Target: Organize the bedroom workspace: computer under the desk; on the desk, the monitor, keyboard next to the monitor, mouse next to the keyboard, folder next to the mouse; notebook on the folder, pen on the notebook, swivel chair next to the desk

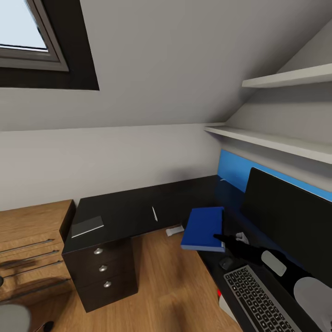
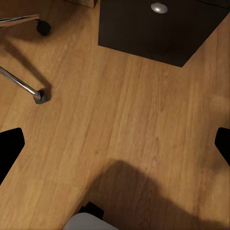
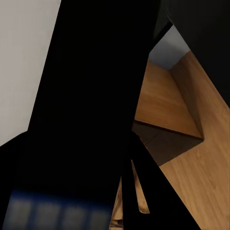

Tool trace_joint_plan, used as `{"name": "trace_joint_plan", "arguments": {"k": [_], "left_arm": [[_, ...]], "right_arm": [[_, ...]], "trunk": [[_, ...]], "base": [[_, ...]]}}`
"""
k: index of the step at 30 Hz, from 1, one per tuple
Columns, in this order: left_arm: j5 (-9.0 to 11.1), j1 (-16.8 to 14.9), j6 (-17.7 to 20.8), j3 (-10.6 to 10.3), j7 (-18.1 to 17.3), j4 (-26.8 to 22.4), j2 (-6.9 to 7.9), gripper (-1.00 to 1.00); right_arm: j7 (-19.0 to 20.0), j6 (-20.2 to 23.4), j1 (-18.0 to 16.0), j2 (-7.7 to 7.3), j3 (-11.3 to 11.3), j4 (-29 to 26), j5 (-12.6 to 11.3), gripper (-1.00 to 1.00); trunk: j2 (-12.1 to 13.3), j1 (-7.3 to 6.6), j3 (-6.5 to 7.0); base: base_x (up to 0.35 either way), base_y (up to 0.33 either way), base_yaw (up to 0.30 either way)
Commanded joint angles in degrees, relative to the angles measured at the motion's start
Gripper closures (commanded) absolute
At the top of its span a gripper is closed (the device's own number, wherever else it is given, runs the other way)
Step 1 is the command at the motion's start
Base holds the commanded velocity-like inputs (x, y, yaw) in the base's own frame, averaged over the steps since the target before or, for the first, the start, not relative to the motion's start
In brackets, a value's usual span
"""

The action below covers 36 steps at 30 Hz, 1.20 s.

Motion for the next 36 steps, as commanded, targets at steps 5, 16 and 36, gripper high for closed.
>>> {"name": "trace_joint_plan", "arguments": {"k": [5,16,36], "left_arm": [[0.61,-0.04,-0.17,-0.37,-0.21,-0.03,0.04,-1.00],[0.61,-0.06,-0.17,-0.37,-0.21,-0.03,0.04,-1.00],[0.64,-0.04,-0.21,-0.35,-0.21,-0.03,0.05,-1.00]], "right_arm": [[0.06,-0.25,-0.06,-0.04,0.27,0.00,-0.47,1.00],[-0.10,-0.76,-0.06,-0.05,0.25,0.57,-0.47,1.00],[-0.15,-1.99,-0.06,0.00,0.25,2.02,-0.43,1.00]], "trunk": [[-0.09,0.03,-0.10],[-0.09,0.03,-0.10],[-0.09,0.03,-0.10]], "base": [[0.021,0.000,0.000],[0.013,0.000,0.000],[0.190,0.000,0.000]]}}
